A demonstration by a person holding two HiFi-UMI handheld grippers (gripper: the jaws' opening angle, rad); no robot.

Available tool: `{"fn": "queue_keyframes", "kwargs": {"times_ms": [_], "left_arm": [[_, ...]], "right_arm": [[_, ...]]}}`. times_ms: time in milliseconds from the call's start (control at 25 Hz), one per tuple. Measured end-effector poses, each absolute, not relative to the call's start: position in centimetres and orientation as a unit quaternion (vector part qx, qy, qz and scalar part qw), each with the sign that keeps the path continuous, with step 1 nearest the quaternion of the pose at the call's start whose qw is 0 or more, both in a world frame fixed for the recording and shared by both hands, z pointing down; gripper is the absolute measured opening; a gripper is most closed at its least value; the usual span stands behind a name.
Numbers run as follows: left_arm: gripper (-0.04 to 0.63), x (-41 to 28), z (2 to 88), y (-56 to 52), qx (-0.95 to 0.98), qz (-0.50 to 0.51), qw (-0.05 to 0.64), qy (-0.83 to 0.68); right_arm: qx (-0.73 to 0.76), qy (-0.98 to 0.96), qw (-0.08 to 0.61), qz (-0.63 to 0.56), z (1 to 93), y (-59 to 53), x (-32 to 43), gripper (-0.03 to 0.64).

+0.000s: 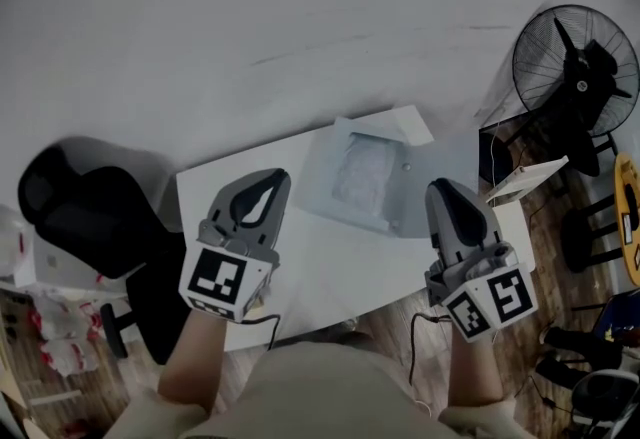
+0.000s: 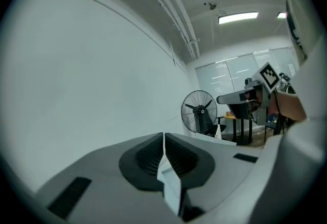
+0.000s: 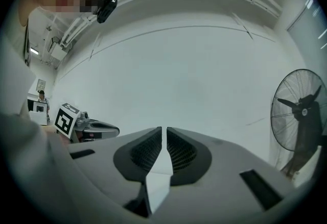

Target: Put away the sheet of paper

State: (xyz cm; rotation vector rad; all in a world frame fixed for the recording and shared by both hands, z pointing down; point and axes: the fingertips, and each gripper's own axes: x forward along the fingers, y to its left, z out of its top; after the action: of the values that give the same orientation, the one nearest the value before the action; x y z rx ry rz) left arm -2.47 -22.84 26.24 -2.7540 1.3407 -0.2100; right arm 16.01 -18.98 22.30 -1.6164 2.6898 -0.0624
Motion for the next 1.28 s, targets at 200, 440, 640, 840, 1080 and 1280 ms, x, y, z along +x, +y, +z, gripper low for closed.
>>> {"fn": "queue_keyframes", "kwargs": {"times_ms": [200, 440, 640, 840, 1080, 1280], "left_arm": [[0.028, -2.3, 26.8, -21.5, -0.900, -0.069, 0.029, 0.429], [0.028, -1.6, 28.1, -19.4, -0.904, -0.083, 0.020, 0.418], [0.028, -1.0, 29.6, -18.1, -0.907, -0.098, 0.005, 0.410], [0.028, -1.2, 30.0, -17.8, -0.905, -0.102, -0.005, 0.412], [0.028, -1.4, 30.0, -18.1, -0.903, -0.106, 0.005, 0.416], [0.028, -1.7, 29.9, -18.3, -0.902, -0.108, 0.005, 0.417]], "right_arm": [[-0.522, 0.853, -0.011, -0.032, 23.7, -17.1, 16.0, 0.032], [-0.519, 0.854, -0.029, -0.040, 25.1, -15.3, 15.9, 0.021], [-0.514, 0.855, -0.037, -0.048, 25.8, -14.8, 15.9, 0.021], [-0.512, 0.856, -0.061, -0.046, 26.5, -14.6, 15.6, 0.021], [-0.504, 0.859, -0.074, -0.047, 26.9, -14.4, 15.3, 0.021], [-0.500, 0.860, -0.084, -0.048, 27.1, -14.6, 14.9, 0.021]]}}
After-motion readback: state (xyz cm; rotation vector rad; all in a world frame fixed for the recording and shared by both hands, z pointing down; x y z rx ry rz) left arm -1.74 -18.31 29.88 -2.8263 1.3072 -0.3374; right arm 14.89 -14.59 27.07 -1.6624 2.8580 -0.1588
